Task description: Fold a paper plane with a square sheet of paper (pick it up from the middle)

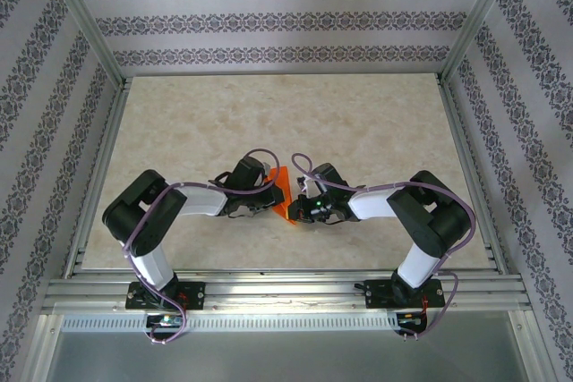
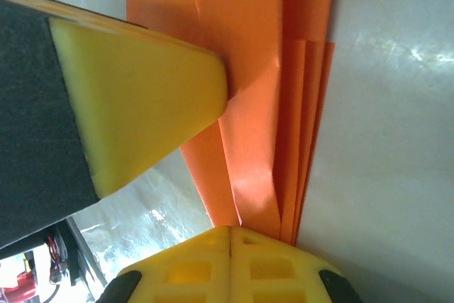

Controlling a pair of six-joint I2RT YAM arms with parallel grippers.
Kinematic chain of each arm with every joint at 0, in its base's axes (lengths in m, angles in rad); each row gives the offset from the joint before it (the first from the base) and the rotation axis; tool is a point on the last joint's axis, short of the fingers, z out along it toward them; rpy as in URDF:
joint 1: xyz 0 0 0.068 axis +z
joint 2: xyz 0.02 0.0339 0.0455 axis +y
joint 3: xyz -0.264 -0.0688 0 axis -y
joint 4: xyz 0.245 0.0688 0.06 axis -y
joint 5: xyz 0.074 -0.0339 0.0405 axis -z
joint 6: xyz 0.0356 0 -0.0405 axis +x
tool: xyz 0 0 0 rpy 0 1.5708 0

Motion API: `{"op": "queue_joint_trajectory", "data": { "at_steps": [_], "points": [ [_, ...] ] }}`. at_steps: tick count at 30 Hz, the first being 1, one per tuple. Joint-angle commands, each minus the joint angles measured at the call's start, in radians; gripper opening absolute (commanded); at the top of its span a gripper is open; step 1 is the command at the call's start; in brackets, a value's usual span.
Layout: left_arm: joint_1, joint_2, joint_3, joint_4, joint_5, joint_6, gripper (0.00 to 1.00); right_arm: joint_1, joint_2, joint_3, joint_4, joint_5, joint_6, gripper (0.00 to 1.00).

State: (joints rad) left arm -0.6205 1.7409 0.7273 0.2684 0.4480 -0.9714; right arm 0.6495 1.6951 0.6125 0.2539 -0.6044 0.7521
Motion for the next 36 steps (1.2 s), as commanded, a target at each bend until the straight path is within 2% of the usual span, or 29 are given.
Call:
{"op": "queue_joint_trajectory", "data": {
  "at_steps": [1, 16, 25, 36],
  "points": [
    [-0.005, 0.022, 0.033, -0.002, -0.019, 0.019, 0.12, -0.013, 0.009, -0.034, -0.077, 0.0, -0.019, 0.0],
    [-0.005, 0.087, 0.053, -0.037, -0.029, 0.033, 0.09, -0.014, -0.009, -0.04, -0.086, -0.026, -0.026, 0.0],
    [-0.005, 0.083, 0.051, -0.04, -0.028, 0.033, 0.08, -0.014, -0.095, 0.014, -0.047, -0.064, 0.067, 0.0],
    [-0.006, 0.089, 0.053, -0.033, -0.023, 0.03, 0.08, 0.0, 0.03, 0.03, -0.046, -0.032, 0.089, 0.0]
  ]
}}
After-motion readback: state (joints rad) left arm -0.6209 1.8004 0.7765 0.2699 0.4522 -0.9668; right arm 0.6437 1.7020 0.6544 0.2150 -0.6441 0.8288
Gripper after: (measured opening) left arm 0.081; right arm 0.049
